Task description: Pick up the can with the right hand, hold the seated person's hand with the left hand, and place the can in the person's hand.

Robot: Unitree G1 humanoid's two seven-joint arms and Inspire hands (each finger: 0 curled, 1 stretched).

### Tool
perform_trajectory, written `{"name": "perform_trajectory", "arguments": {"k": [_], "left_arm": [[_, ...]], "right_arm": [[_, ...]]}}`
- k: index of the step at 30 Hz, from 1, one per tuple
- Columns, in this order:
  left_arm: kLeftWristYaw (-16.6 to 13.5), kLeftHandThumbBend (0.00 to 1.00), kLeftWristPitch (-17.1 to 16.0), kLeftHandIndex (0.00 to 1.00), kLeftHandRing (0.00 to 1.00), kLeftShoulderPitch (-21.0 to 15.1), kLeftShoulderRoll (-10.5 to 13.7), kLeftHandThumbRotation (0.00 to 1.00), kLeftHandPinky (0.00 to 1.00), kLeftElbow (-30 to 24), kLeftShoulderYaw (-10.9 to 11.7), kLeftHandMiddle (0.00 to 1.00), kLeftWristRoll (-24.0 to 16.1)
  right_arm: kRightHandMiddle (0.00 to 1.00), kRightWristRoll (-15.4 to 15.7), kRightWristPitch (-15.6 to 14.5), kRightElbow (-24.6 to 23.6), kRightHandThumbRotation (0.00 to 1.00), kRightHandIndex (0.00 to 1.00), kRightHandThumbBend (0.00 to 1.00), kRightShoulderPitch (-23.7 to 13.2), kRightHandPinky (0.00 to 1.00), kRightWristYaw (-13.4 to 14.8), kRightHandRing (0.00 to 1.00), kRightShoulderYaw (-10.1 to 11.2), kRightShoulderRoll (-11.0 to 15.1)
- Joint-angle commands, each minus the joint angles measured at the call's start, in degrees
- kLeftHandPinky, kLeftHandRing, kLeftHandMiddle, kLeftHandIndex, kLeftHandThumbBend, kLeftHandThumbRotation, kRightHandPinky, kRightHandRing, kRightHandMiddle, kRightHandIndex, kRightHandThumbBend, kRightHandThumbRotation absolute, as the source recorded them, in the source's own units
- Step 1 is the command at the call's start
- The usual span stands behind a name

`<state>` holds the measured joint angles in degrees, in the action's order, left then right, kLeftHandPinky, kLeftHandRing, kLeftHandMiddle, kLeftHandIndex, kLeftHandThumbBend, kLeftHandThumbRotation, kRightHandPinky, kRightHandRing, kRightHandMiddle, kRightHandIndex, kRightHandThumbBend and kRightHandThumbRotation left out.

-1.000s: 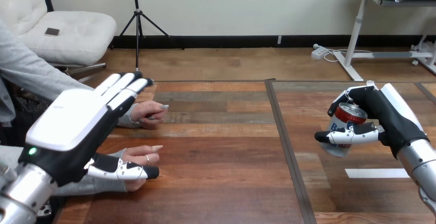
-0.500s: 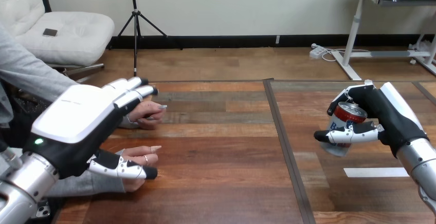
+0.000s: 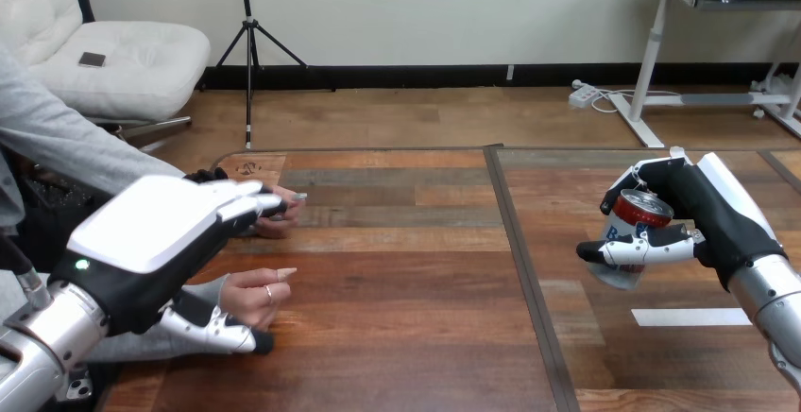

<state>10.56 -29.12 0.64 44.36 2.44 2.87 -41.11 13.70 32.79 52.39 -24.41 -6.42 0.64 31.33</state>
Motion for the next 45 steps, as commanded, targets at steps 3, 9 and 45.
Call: {"name": "perform_trajectory", "arguments": {"k": [3,9,45], "left_arm": [[1.1,1.00,-0.1,0.86,0.89,-4.9,2.5,0.47,0.72,3.2,-1.5,0.91,1.0],[1.9,1.00,-0.2,0.86,0.89,-5.8,2.4,0.46,0.73,5.9,-2.2,0.91,2.7],[1.1,1.00,2.5,0.93,0.95,-6.1,3.0,0.49,0.81,12.7,-3.3,0.97,1.6]], "right_arm": [[0.37,-0.9,0.4,-3.5,0.00,0.42,0.85,-2.1,0.26,0.6,0.29,0.7,0.8],[0.38,-1.1,0.6,-3.0,0.00,0.42,0.86,-2.1,0.27,0.5,0.30,0.8,0.9],[0.35,-1.5,0.0,-3.1,0.00,0.42,0.86,-2.1,0.23,-0.4,0.27,1.0,1.2]]}}
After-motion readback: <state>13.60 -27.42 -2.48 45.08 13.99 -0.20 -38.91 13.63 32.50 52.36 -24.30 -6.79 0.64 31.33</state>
